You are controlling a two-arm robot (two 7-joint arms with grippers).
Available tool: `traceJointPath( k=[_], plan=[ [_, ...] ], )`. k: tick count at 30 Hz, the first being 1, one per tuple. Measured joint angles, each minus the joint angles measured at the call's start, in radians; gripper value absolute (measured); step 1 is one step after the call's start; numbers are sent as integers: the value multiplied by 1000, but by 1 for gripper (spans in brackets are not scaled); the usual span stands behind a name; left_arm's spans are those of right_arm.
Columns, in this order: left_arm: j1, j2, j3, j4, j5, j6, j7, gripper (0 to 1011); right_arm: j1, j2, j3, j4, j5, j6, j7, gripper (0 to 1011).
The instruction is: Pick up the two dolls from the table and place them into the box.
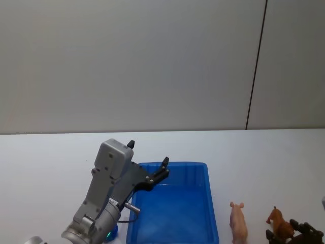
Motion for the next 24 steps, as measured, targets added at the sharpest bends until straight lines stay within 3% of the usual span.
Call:
traceJointPath(
  k=[12,24],
  plan=[
    [0,0,0,0,0,0,0,1001,3,-4,-5,9,-20,-4,6,453],
    [0,0,0,0,0,0,0,1001,-1,1,-6,-37,-73,-62,-18,427]
  ],
)
